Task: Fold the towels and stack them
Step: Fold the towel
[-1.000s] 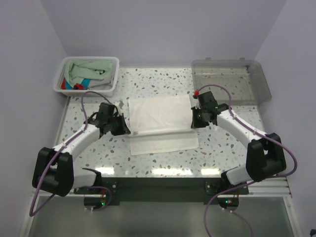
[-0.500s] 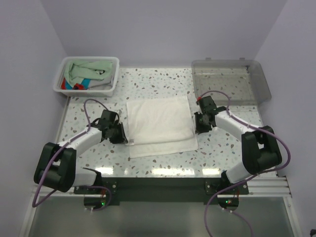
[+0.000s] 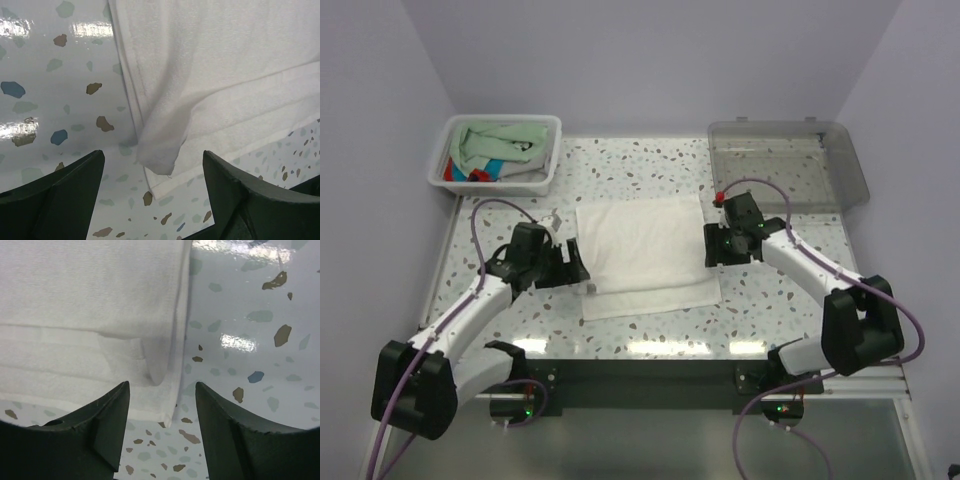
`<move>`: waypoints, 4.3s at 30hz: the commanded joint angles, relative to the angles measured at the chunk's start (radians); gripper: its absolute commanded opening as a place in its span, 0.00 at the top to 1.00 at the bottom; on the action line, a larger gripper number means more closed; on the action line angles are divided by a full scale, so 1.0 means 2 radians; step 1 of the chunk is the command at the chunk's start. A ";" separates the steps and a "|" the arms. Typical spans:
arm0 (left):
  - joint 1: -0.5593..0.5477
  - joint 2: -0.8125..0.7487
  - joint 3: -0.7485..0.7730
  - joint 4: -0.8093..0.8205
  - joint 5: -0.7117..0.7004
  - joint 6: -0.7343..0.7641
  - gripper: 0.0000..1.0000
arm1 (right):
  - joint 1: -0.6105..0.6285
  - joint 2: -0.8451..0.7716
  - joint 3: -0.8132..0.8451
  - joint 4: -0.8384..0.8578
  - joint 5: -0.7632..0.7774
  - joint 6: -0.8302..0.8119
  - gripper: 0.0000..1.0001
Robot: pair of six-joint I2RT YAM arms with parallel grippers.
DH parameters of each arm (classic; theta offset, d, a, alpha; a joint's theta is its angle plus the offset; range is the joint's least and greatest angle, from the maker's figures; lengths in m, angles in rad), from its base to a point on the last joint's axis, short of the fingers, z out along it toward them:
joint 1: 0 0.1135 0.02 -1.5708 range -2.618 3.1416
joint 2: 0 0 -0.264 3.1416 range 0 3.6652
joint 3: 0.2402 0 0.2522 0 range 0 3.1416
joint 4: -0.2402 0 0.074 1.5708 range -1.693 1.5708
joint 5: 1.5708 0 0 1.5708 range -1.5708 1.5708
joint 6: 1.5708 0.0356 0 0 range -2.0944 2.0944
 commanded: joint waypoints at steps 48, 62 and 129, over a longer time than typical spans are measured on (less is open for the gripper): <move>-0.003 -0.065 -0.042 -0.027 -0.008 -0.057 0.15 | 0.118 -0.049 -0.101 -0.010 -0.029 0.065 0.64; -0.006 -0.003 0.016 0.012 -0.010 -0.065 0.36 | 0.054 -0.049 -0.037 0.036 0.022 0.049 0.63; -0.020 0.063 0.014 0.048 -0.117 -0.037 0.26 | 0.035 0.036 -0.078 0.148 0.001 0.176 0.69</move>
